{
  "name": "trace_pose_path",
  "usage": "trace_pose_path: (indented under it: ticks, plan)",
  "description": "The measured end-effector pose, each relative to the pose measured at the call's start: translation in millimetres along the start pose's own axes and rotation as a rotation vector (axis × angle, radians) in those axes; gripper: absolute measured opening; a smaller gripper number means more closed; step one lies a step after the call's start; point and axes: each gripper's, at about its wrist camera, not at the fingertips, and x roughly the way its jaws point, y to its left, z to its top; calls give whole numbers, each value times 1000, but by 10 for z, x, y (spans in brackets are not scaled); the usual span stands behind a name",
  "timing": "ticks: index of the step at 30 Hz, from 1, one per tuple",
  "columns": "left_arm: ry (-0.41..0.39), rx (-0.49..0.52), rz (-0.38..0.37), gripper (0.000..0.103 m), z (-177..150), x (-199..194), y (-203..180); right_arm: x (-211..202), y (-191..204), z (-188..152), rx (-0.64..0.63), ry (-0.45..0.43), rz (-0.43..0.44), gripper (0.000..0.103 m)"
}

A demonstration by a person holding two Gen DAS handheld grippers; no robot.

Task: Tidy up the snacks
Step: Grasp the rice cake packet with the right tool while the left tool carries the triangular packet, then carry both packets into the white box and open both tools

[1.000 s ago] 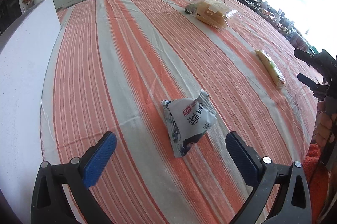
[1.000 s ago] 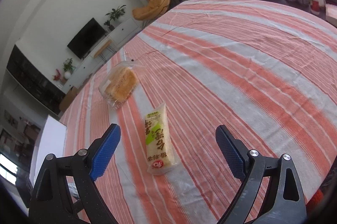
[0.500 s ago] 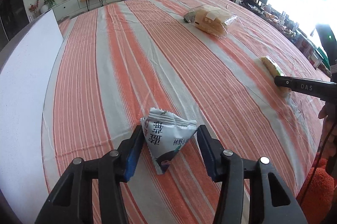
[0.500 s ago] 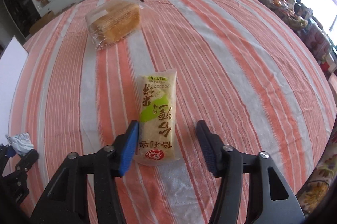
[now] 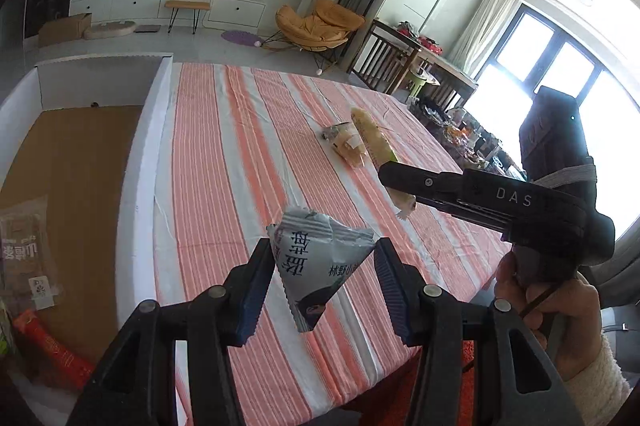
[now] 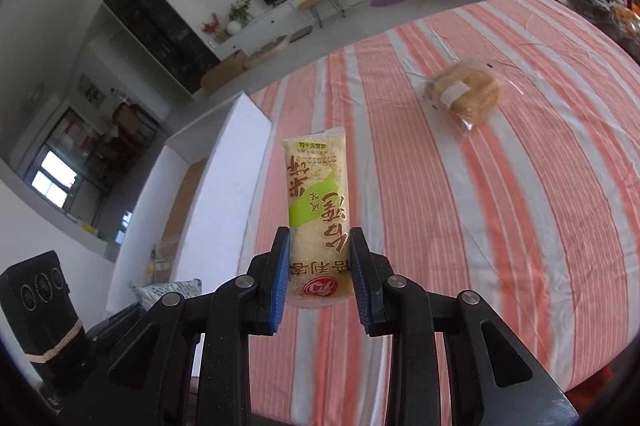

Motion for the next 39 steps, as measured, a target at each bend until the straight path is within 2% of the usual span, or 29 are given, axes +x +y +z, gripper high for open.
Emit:
trace_pose_path:
  ticks: [6,8,10,11,12,14,16,19,21,24,27,29,31,34,36,39]
  plan:
    - [-101,-93,294,51,35,-831,824,354,1369,-71,-158,88,282,30]
    - [-107,-139,440,53,-26,-957,1149,566,1672,-147,-178,136,350,30]
    - [-83,-193,566,59,-125,-953,1449,749,1866,-243,-204,147,375,36]
    - [-74,-222,592,69,-179,-935,1578,829,1905,-278,-208,152,371,50]
    - [-67,-249,609,73,-232,-914,1682,898,1890,-302,-196,164,367,70]
    - [-70,-287,640,77,-319,-869,1788,930,1765,-349,-165,158,351,73]
    - [-81,-293,635,79,-337,-797,1758,898,1546,-365,-176,130,292,73]
    - [-109,-250,567,85,-278,-688,1532,840,1049,-395,-202,62,114,76]
    - [-127,-202,506,91,-215,-554,1297,843,600,-436,-232,13,-104,76]
    - [-148,-122,346,99,-142,-366,801,915,-202,-431,-199,-13,-441,76]
    - [-131,-23,213,103,-94,-69,269,799,-887,-501,-84,-27,-611,76]
    - [-72,48,157,103,-82,217,-33,646,-1138,-569,-18,-59,-673,76]
    - [-36,112,125,103,-87,527,-274,510,-1230,-554,64,-85,-636,76]
    - [-4,190,186,103,-102,1031,-494,505,-1206,-536,51,-97,-696,76]
    - [21,215,235,103,-118,1373,-487,594,-1233,-517,51,-55,-709,77]
    - [68,226,326,103,-117,1811,-344,604,-1222,-586,42,-71,-723,77]
